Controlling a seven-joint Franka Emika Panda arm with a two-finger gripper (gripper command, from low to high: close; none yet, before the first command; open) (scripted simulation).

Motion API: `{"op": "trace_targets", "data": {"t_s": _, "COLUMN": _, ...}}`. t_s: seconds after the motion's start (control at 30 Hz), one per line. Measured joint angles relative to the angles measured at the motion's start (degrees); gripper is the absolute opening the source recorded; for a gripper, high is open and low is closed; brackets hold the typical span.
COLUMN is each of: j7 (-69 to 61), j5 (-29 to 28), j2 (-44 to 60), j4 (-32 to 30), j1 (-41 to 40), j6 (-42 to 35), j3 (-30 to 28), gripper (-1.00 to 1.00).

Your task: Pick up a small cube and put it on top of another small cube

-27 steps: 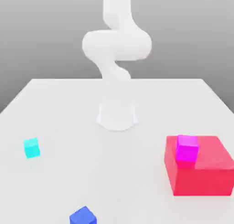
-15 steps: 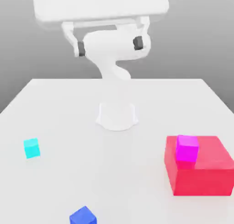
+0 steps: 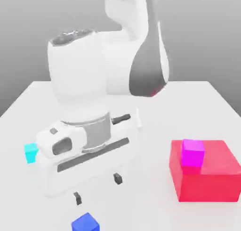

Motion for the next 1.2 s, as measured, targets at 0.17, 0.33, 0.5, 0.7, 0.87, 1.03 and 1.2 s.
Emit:
{"op": "trace_targets", "data": {"t_s": 0.17, "j7": -4.4, "j5": -1.4, "j2": 8.9, "j4": 0.3, "j1": -1.8, "j6": 5.5, "j3": 0.8, "gripper": 0.0}}
{"op": "trace_targets", "data": {"t_s": 0.33, "j7": -6.8, "j5": 1.3, "j2": 14.8, "j4": 1.6, "j1": -4.4, "j6": 9.8, "j3": 4.0, "gripper": -1.0}}
{"op": "trace_targets", "data": {"t_s": 0.5, "j7": -6.8, "j5": 1.3, "j2": 14.8, "j4": 1.6, "j1": -4.4, "j6": 9.7, "j3": 4.0, "gripper": -1.0}}
{"op": "trace_targets", "data": {"t_s": 0.7, "j7": -4.9, "j5": -0.5, "j2": 4.2, "j4": 0.4, "j1": -1.2, "j6": 3.3, "j3": 3.1, "gripper": -1.0}}
{"op": "trace_targets", "data": {"t_s": 0.87, "j7": -12.2, "j5": 2.7, "j2": -3.2, "j4": -3.0, "j1": 3.9, "j6": 2.3, "j3": 11.9, "gripper": -1.0}}
{"op": "trace_targets", "data": {"t_s": 1.03, "j7": -20.5, "j5": 1.2, "j2": -11.0, "j4": -10.3, "j1": 14.0, "j6": 2.0, "j3": 20.0, "gripper": -1.0}}
{"op": "trace_targets", "data": {"t_s": 1.2, "j7": -29.2, "j5": -2.9, "j2": -19.9, "j4": -19.3, "j1": 27.0, "j6": 2.3, "j3": 26.2, "gripper": -1.0}}
